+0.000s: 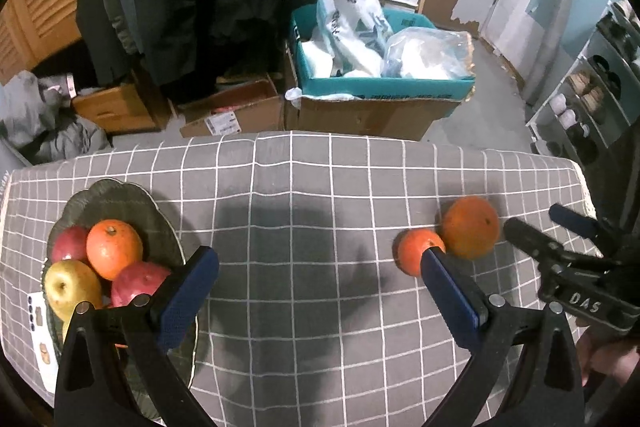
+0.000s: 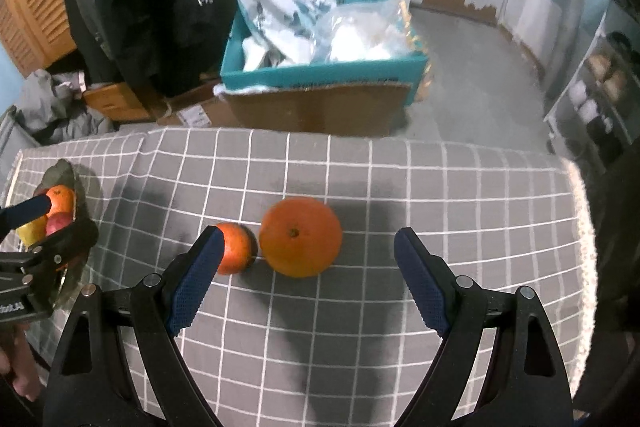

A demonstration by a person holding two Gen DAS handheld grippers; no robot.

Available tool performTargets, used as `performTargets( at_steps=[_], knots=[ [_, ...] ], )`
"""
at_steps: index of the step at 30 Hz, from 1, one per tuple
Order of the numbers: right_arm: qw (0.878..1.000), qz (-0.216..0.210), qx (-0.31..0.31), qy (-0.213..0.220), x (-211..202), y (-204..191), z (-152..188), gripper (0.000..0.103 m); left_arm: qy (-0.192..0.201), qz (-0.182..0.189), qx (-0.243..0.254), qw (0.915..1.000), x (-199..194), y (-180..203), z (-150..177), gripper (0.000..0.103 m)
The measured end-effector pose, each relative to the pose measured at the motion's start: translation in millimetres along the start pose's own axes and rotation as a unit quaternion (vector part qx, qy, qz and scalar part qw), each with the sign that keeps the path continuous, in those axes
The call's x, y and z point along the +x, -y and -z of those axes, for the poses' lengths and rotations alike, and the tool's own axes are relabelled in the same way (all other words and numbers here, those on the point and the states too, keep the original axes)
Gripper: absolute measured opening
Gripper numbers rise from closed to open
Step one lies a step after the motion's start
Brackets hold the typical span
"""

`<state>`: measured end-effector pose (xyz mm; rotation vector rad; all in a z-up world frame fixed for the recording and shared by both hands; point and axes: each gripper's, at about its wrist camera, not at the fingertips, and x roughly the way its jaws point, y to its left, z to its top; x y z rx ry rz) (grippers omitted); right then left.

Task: Organize fruits
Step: 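Close the right tool on the large orange while the left tool approaches the small tangerine, then close the left tool on the small tangerine while the right tool holds the orange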

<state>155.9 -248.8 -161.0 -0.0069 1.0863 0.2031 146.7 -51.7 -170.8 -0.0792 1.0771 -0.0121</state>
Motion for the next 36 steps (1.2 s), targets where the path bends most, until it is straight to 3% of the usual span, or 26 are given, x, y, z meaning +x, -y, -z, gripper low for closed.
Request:
performTargets(
  at_steps=[8,17,21,22,27,36],
  knots=[
    [0.999,0.004,0.011,-0.041,42,3,1,0.086,-0.019,0.003,-0.016,0.9997,28,-9,-4,0.102],
    [0.998,0.005,0.011,-0.058,60,2,1,0.085,-0.037,-0.003,0.005,0.9993,47,-1,-1,0.102],
    [0.997,-0.017,0.009,-0.069,66,-1,4,0.068,-0.039,0.001,0.009,0.9992,49,3,0,0.102],
    [0.998,-0.017,0.005,-0.067,65,-3,5,0.068,-0.039,0.003,0.01,0.9992,49,5,0,0.102],
    [0.998,-0.002,-0.007,-0.063,60,-3,7,0.066,-0.037,0.012,0.02,0.999,49,14,-1,0.102],
    [0.998,0.046,0.021,-0.042,39,35,20,0.066,-0.051,0.039,0.042,0.9971,58,42,4,0.102]
  ],
)
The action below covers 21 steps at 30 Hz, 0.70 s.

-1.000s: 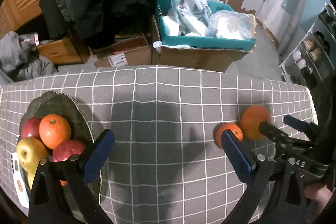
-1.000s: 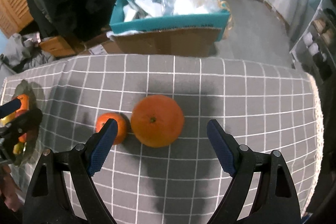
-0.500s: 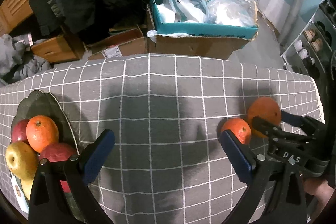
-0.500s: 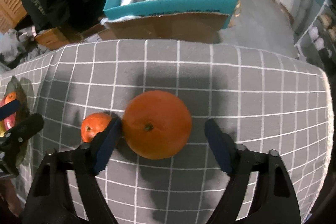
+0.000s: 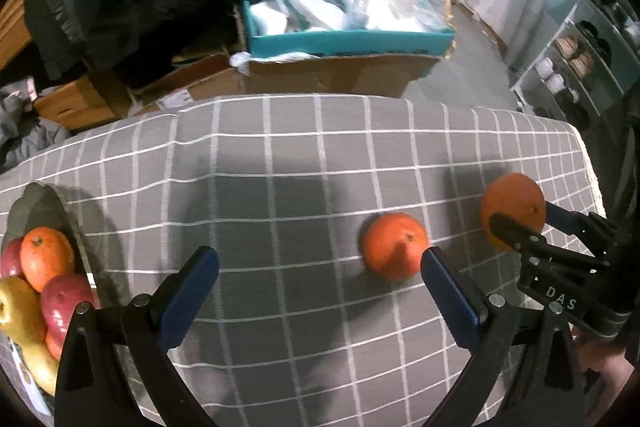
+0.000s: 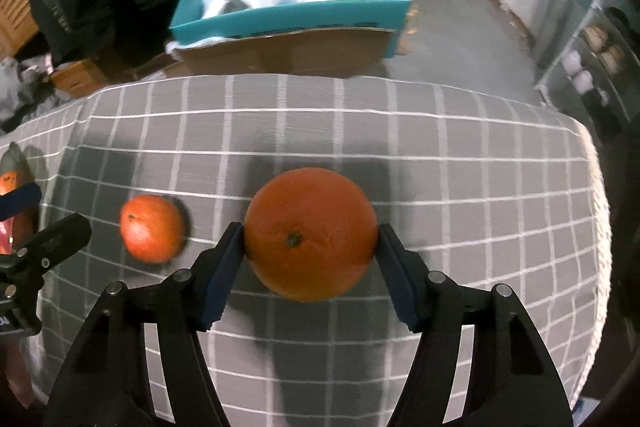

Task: Organize fruits
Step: 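Close the left tool on the small tangerine while the right tool holds the orange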

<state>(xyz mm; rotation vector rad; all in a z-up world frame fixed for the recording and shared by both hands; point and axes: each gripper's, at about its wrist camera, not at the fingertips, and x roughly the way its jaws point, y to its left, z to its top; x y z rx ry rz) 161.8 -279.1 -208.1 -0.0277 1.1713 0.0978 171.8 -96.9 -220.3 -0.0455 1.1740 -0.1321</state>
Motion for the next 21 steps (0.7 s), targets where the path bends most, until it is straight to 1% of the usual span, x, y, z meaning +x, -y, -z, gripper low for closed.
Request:
performTargets(
  at_steps=[6,11,12,13,14,16,18,19,20,21],
  knots=[
    [1.0,0.015,0.013,0.002,-4,20,11,0.066,-0.004,0.004,0.028,0.9996,9,24,0,0.102],
    [0.999,0.016,0.029,0.002,-6,31,18,0.066,-0.012,0.009,0.03,0.9994,20,33,-1,0.101],
    [0.999,0.015,0.032,0.002,-6,33,19,0.066,-0.013,0.009,0.03,0.9994,21,34,-1,0.099],
    [0.999,0.015,0.034,0.002,-7,34,19,0.066,-0.015,0.008,0.03,0.9994,23,34,0,0.093],
    [0.999,0.014,0.034,0.002,-8,35,20,0.066,-0.019,0.007,0.03,0.9993,25,35,0,0.09],
    [0.999,0.014,0.035,0.003,-9,35,21,0.066,-0.025,0.007,0.033,0.9991,29,36,1,0.078],
    [0.999,0.013,0.034,0.003,-9,33,21,0.066,-0.028,0.007,0.037,0.9989,31,37,4,0.072],
    [0.999,0.012,0.034,0.003,-8,33,21,0.066,-0.029,0.007,0.039,0.9988,32,38,5,0.066],
    [0.999,0.012,0.032,0.003,-8,31,21,0.066,-0.029,0.013,0.04,0.9987,32,38,6,0.063],
    [0.999,0.012,0.031,0.002,-8,30,21,0.066,-0.028,0.022,0.039,0.9986,32,37,6,0.055]
  ],
)
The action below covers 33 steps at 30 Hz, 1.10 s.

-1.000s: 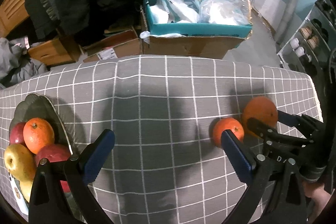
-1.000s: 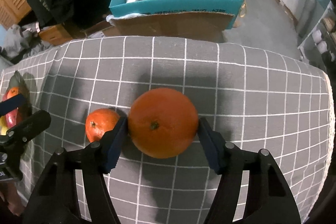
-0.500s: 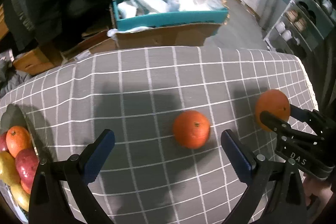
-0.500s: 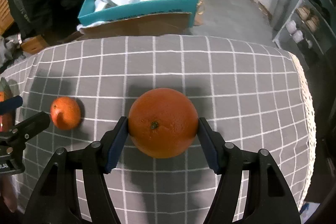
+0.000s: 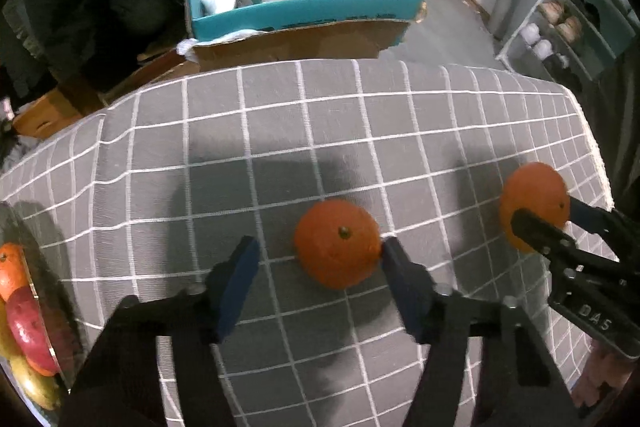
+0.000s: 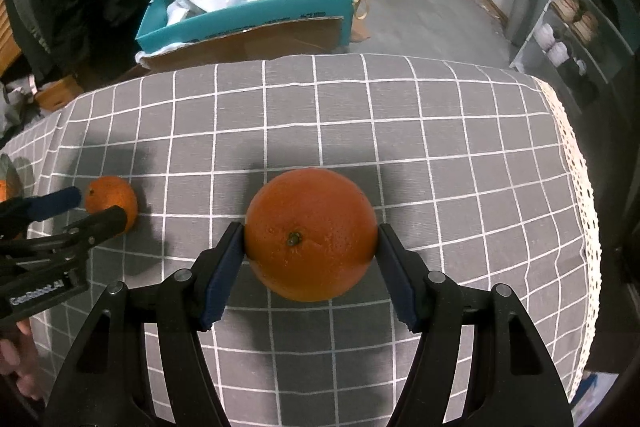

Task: Organize fruits
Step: 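Close the left tool on the small tangerine while the right tool holds the orange, then carry the tangerine with the left tool while the right tool carries the orange to the bowl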

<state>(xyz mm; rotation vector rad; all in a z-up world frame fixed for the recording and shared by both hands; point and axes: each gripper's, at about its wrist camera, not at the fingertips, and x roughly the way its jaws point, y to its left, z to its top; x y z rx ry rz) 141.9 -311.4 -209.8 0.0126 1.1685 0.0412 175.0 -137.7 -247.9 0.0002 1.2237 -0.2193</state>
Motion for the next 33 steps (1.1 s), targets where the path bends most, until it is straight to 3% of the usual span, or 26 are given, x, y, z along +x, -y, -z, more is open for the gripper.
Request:
performTargets(
  at_steps=[2,16,33],
  knots=[
    [1.0,0.001,-0.004,-0.001,1,-3,0,0.066,0.002,0.012,0.002,0.9999,-2,1,0,0.045],
    [1.0,0.004,-0.025,0.016,-15,-14,0,0.066,0.033,-0.011,0.022,0.9992,-29,6,9,0.043],
    [0.997,0.0,-0.044,0.061,-68,-35,-3,0.066,0.09,-0.032,0.013,0.9954,-93,-4,22,0.043]
  ],
)
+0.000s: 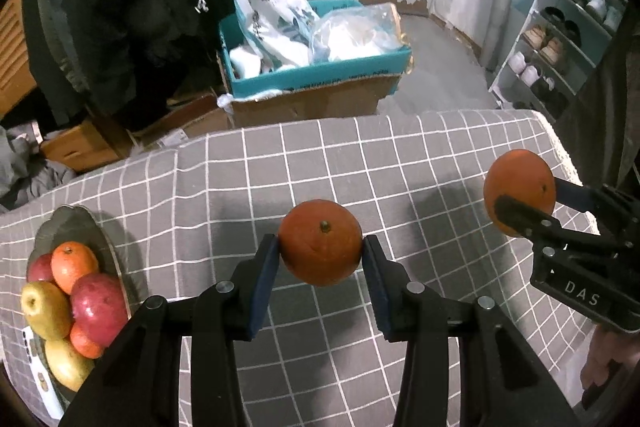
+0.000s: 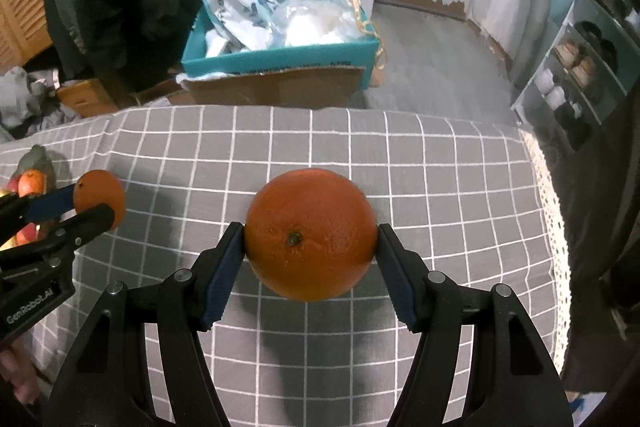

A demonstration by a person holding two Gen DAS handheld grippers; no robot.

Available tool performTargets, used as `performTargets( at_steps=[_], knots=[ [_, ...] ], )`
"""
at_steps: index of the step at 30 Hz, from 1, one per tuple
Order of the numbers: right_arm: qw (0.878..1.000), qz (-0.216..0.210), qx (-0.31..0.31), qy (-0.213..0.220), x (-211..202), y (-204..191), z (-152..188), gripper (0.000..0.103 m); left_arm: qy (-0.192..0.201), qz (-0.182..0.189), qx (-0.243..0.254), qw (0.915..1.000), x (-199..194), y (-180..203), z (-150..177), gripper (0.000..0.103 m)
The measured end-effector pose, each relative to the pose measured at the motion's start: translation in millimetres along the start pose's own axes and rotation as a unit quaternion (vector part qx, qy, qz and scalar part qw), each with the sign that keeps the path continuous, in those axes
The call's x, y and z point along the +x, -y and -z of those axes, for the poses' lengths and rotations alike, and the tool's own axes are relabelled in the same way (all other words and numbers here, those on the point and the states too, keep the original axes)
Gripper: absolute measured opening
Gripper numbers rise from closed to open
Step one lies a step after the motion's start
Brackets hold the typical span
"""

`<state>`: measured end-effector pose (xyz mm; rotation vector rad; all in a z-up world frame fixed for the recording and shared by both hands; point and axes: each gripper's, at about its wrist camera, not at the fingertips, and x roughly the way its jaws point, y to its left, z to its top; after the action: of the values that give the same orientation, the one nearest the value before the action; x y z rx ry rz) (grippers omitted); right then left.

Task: Organize fruits
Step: 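Carry the tangerine with the left tool while the right tool carries the orange to the bowl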

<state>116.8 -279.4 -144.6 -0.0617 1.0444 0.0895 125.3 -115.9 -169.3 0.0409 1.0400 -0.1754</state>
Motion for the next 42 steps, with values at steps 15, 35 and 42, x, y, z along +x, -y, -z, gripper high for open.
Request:
performTargets(
  at_steps=[15,35,42],
  knots=[
    [0.998,-0.016,-0.025,0.062,-68,-21,-1,0.066,0.057,-0.009,0.001,0.9983,-69,-8,7,0.043],
    [0.989,-0.062,-0.053,0.126,-137,-56,4,0.066,0.116,-0.029,-0.005,0.9928,-140,-32,26,0.043],
    [0.986,-0.074,-0.066,0.133,-145,-73,5,0.066,0.131,-0.04,-0.018,0.9904,-156,-48,34,0.043]
  ],
)
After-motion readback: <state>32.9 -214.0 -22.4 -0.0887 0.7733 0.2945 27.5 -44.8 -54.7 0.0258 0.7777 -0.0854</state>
